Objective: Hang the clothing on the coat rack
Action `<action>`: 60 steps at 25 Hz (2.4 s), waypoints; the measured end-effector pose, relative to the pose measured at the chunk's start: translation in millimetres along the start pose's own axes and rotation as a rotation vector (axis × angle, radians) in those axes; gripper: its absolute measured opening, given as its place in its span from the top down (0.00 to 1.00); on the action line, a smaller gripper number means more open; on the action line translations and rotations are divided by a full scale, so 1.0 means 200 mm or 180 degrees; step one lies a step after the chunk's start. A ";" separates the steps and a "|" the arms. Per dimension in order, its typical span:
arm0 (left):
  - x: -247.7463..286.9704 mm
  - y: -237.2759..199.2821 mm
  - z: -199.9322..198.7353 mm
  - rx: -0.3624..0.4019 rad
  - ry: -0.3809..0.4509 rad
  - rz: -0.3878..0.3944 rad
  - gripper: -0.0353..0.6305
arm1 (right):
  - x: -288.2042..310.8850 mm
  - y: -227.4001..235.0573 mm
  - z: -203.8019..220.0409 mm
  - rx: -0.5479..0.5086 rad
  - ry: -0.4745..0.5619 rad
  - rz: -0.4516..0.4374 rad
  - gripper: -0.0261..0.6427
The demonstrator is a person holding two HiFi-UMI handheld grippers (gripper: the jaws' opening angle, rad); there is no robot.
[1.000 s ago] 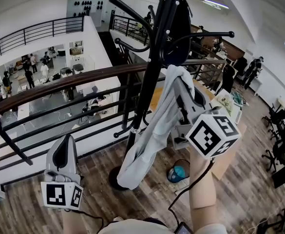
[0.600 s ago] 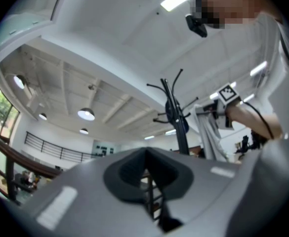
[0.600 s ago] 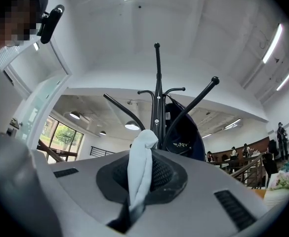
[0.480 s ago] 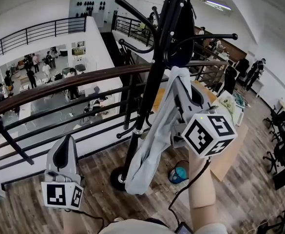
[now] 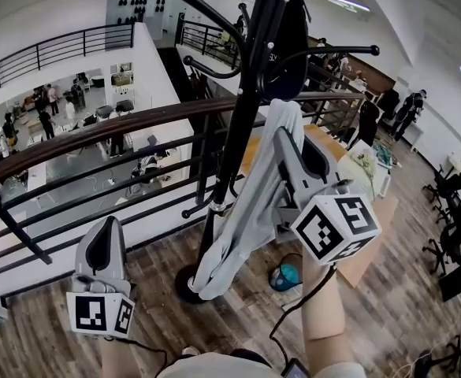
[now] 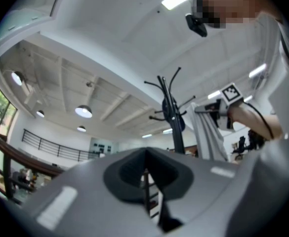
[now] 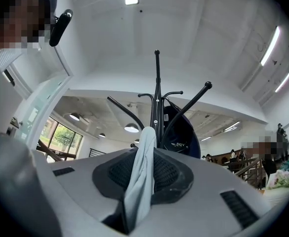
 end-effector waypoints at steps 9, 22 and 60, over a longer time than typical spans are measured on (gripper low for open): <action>-0.05 0.04 -0.06 0.0073 -0.0023 -0.0087 0.93 | -0.14 -0.05 0.00 0.0002 0.0049 -0.0152 0.83; -0.13 0.30 -0.11 0.0149 -0.0066 -0.0198 0.93 | -0.37 0.04 0.10 -0.0027 -0.0108 -0.0299 0.96; -0.48 0.96 -0.26 0.0238 -0.0175 -0.0112 0.93 | -1.20 0.21 0.33 0.0045 -0.0522 -0.0150 0.96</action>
Point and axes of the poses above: the fingertips, and each gripper's own axes: x forward along the fingers, y to its right, z out of its underside, the point moved 2 cm from there along -x, backward along the fingers, and after that the axes turned 3 degrees about x, right-handed, at the moved point
